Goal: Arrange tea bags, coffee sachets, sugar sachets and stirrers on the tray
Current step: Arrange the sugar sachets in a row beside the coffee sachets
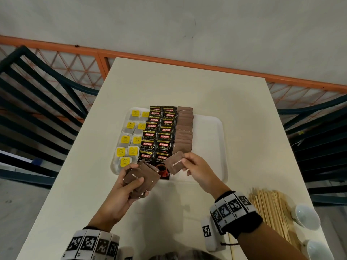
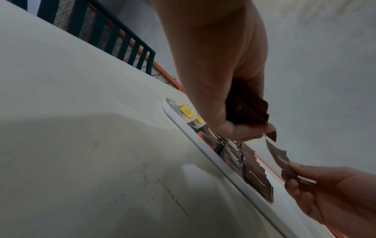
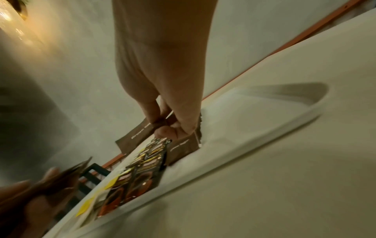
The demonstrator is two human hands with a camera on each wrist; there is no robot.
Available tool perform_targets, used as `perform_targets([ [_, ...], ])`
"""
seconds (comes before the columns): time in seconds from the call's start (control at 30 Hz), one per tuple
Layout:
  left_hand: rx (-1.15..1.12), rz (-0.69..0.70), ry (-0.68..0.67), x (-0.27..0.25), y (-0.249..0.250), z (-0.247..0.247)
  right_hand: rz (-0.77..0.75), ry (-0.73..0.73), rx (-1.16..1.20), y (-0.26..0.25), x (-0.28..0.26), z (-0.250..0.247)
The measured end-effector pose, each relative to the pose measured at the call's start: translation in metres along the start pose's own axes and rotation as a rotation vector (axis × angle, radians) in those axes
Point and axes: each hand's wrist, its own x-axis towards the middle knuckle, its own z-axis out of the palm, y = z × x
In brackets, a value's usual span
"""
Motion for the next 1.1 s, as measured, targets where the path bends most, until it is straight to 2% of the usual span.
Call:
perform_targets([
  [0.2, 0.013, -0.016, 0.035, 0.0, -0.001, 0.0, 0.057, 0.214, 0.012, 0.027, 0.01, -0.012],
  [0.4, 0.032, -0.018, 0.054, 0.0, 0.0, 0.001, -0.002, 0.241, -0.073, 0.035, 0.013, -0.006],
  [0.53, 0.045, -0.029, 0.049, -0.002, 0.001, 0.005, -0.053, 0.327, -0.182, 0.038, 0.016, -0.003],
  [0.77, 0.035, -0.021, 0.039, -0.003, 0.002, 0.008, -0.073, 0.297, -0.303, 0.028, 0.01, 0.002],
  [0.83, 0.015, -0.021, 0.03, -0.005, 0.004, 0.01, -0.126, 0.254, -0.297, 0.017, 0.002, 0.009],
  [0.9, 0.037, -0.026, 0.032, -0.006, 0.003, 0.012, -0.139, 0.104, -0.263, 0.003, -0.009, 0.018],
  [0.97, 0.055, -0.024, 0.04, -0.005, 0.002, 0.013, -0.124, -0.051, -0.242, -0.007, -0.017, 0.028],
  [1.1, 0.075, -0.027, 0.011, -0.006, 0.002, 0.016, -0.045, -0.226, -0.194, -0.008, -0.019, 0.042],
])
